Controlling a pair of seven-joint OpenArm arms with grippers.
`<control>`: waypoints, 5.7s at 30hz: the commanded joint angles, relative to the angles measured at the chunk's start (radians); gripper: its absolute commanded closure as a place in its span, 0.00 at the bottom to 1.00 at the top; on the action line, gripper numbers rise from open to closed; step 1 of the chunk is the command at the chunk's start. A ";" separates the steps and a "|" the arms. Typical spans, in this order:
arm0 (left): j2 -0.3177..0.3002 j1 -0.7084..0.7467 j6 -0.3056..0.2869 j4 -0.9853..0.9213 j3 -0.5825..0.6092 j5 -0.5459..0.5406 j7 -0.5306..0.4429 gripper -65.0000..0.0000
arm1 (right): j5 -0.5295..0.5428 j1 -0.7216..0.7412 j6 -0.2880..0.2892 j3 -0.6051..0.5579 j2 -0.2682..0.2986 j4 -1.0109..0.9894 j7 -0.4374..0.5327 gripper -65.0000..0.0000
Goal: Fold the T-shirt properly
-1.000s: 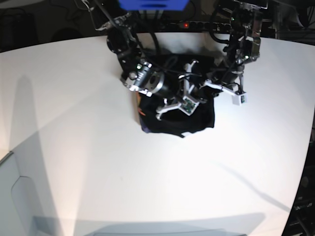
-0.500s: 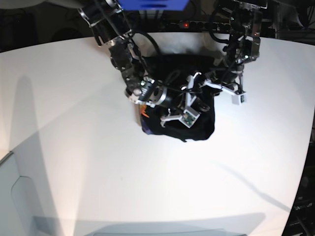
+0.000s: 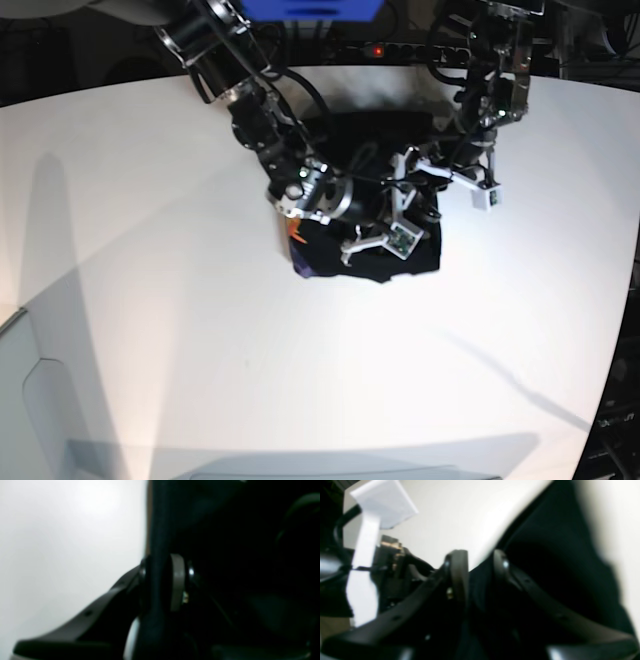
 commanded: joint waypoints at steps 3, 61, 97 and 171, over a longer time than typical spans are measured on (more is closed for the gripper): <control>-0.003 -0.010 0.007 0.020 -0.001 -0.013 -0.020 0.81 | 0.032 0.014 0.012 -0.006 -0.020 0.024 0.033 0.60; 0.052 -0.110 0.001 0.160 0.148 0.162 0.087 0.06 | 0.025 -0.446 0.013 0.542 0.129 0.552 0.094 0.58; 0.011 0.149 -0.002 0.298 0.135 0.156 0.076 0.64 | 0.025 -0.446 0.013 0.535 0.128 0.552 0.094 0.58; 0.057 0.102 -0.001 0.283 0.071 0.230 -0.065 1.00 | 0.025 -0.466 0.013 0.536 0.128 0.550 0.094 0.58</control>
